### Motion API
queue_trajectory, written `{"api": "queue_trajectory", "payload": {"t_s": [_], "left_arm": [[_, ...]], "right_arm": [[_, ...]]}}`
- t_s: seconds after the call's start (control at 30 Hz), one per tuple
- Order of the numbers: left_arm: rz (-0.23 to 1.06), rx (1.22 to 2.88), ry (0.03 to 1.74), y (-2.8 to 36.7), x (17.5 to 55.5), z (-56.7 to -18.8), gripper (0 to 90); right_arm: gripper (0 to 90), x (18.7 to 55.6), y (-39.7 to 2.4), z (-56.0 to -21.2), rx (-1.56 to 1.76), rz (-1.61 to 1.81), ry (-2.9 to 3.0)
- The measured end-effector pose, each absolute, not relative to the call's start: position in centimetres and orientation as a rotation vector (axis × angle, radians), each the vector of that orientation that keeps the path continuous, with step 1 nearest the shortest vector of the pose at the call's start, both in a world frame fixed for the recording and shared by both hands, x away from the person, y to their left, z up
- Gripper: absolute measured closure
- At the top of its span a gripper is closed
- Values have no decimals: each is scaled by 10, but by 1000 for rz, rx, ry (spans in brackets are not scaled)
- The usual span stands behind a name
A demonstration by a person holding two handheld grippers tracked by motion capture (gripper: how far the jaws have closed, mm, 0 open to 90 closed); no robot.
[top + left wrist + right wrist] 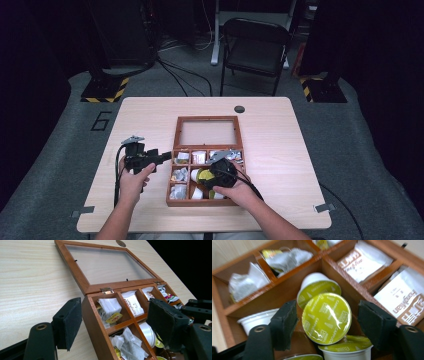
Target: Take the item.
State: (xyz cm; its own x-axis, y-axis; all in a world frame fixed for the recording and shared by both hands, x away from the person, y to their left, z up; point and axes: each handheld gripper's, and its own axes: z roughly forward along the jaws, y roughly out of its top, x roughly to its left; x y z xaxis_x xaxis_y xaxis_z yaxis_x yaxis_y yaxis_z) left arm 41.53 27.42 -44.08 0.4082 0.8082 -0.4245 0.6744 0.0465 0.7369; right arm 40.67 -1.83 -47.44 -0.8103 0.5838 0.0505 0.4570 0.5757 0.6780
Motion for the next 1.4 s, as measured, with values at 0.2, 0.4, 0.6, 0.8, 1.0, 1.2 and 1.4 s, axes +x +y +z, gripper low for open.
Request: {"api": "queue_trajectory", "payload": {"t_s": [0.2, 0.4, 0.6, 0.8, 1.0, 1.2, 1.4], "left_arm": [[164, 1675, 1315, 274, 415, -441, 281], [164, 1678, 1317, 273, 415, -441, 281], [160, 1679, 1318, 274, 415, -441, 282], [159, 1680, 1319, 273, 415, -441, 282], [159, 1678, 1319, 273, 415, -441, 282], [155, 1677, 1319, 273, 415, -441, 283], [157, 1676, 1320, 273, 415, -441, 282]], "right_arm": [[360, 404, -18, -473, 851, 1083, 2651], [360, 408, -16, -479, 868, 1057, 2665], [349, 405, -18, -474, 875, 1076, 2626], [278, 409, -21, -475, 894, 1071, 2631], [253, 410, -16, -483, 864, 995, 2677], [259, 412, -13, -486, 874, 974, 2685], [292, 414, -12, -487, 862, 957, 2696]]}}
